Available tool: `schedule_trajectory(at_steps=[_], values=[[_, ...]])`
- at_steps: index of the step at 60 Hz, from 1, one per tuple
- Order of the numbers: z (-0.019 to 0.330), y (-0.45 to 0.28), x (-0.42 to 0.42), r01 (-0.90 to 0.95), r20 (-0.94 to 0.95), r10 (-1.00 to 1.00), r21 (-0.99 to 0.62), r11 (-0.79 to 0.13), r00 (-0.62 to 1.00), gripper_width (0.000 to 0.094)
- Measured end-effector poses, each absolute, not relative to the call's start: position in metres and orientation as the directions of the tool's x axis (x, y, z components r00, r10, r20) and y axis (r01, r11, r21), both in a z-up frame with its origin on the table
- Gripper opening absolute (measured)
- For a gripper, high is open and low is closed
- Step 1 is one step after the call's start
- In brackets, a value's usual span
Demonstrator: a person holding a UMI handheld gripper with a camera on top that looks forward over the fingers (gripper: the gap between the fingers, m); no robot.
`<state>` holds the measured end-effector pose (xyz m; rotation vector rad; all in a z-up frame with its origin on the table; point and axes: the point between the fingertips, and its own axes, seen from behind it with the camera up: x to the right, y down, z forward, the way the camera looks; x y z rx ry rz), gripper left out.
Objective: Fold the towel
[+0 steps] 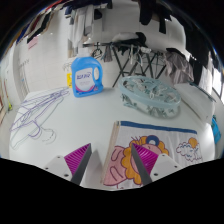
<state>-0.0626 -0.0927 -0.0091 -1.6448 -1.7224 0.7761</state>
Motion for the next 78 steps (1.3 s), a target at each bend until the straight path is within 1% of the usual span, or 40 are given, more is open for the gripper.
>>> schedule_trajectory(at_steps=[2,4,6,9,10,11,12,14,15,16,20,23,27,30,35,39,43,46,51,57,63,64,65,66,70,71,72,74,76,78], values=[[-0.018,-0.094,-0.064,0.639,0.035,0.999,-0.768,0.044,-0.026,0.0847],[-0.014,-0.093,-0.071,0.612,0.03,0.999,-0.79,0.035,-0.018,0.0825],[-0.016,-0.092,-0.073,0.616,0.042,0.999,-0.786,0.045,-0.02,0.0792],[-0.014,-0.093,-0.073,0.615,0.045,0.999,-0.787,0.048,-0.02,0.0699],[-0.015,-0.092,-0.073,0.617,0.048,0.999,-0.785,0.05,-0.02,0.0647],[-0.015,-0.091,-0.073,0.619,0.052,0.998,-0.783,0.055,-0.022,0.0575],[-0.015,-0.091,-0.073,0.62,0.059,0.998,-0.782,0.061,-0.024,0.0478],[-0.015,-0.082,-0.076,0.618,0.108,0.994,-0.781,0.091,-0.01,0.0012],[-0.012,-0.071,-0.074,0.614,0.132,0.991,-0.783,0.102,0.004,0.0026],[-0.013,-0.073,-0.075,0.618,0.133,0.991,-0.78,0.097,0.013,0.0008],[-0.015,-0.079,-0.077,0.628,0.128,0.992,-0.77,0.114,-0.023,0.0008],[-0.014,-0.081,-0.074,0.642,0.087,0.996,-0.762,0.085,-0.028,0.0007],[-0.008,-0.084,-0.069,0.656,0.045,0.997,-0.751,0.074,-0.061,0.0007],[0.009,-0.084,-0.068,0.647,0.007,0.996,-0.76,0.06,-0.084,0.0007],[0.046,-0.067,-0.058,0.606,-0.002,0.993,-0.792,0.072,-0.121,0.0007],[0.073,-0.046,-0.053,0.58,-0.016,0.992,-0.812,0.061,-0.127,0.0007],[0.097,-0.009,-0.048,0.556,-0.01,0.993,-0.829,0.059,-0.119,0.0007],[0.109,0.019,-0.047,0.542,0.006,0.995,-0.838,0.061,-0.103,0.0007],[0.117,0.073,-0.043,0.538,0.028,0.998,-0.841,0.056,-0.06,0.0007],[0.108,0.122,-0.041,0.555,0.037,0.999,-0.831,0.036,-0.009,0.0006],[0.083,0.158,-0.037,0.583,0.033,0.999,-0.812,0.017,0.017,0.0027],[0.077,0.161,-0.037,0.591,0.034,0.999,-0.806,0.017,0.017,0.0043],[0.068,0.166,-0.034,0.598,0.038,0.999,-0.801,0.02,0.019,0.0099],[0.062,0.17,-0.034,0.609,0.041,0.999,-0.793,0.021,0.019,0.0208],[0.043,0.189,-0.03,0.641,0.065,0.996,-0.768,0.016,0.053,0.0844],[0.037,0.19,-0.025,0.648,0.065,0.996,-0.762,0.013,0.057,0.0802],[0.039,0.193,-0.022,0.657,0.06,0.996,-0.754,0.008,0.058,0.0784],[0.041,0.193,-0.016,0.664,0.035,0.998,-0.748,-0.012,0.057,0.0805],[0.052,0.193,-0.009,0.658,0.001,0.998,-0.752,-0.039,0.06,0.0866],[0.059,0.196,-0.003,0.651,-0.018,0.998,-0.757,-0.057,0.067,0.0851]])
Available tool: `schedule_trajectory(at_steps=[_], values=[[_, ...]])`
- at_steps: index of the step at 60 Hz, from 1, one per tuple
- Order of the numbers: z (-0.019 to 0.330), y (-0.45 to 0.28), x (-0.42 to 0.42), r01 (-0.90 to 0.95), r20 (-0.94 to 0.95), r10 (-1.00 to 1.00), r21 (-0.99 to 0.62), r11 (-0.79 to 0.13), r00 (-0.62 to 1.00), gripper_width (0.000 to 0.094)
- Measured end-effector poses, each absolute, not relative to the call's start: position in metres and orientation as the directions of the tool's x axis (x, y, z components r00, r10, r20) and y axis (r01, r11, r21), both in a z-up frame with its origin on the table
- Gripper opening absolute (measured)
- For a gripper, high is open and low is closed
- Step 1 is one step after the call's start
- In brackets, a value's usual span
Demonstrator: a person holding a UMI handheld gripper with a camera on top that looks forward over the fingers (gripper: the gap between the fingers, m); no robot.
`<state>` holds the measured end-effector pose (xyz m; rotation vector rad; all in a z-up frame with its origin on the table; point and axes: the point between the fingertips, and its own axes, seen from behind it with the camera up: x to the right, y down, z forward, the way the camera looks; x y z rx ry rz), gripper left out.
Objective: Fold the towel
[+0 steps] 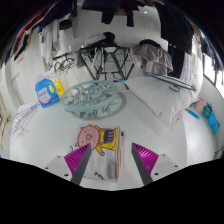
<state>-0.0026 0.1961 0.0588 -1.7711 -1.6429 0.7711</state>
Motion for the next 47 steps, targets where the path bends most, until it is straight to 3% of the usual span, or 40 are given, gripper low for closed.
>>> schedule_trajectory(at_steps=[14,22,30,47], values=[[0.185,0.211,0.111,0.627,0.011,1.0,-0.779,0.005,0.006,0.0855],[0.229,0.223,0.174,0.608,0.058,0.998,-0.792,0.055,-0.015,0.0848],[0.243,0.242,0.211,0.591,0.101,0.995,-0.803,0.079,0.004,0.0854],[0.234,0.255,0.234,0.592,0.061,0.997,-0.806,0.019,0.05,0.0853]])
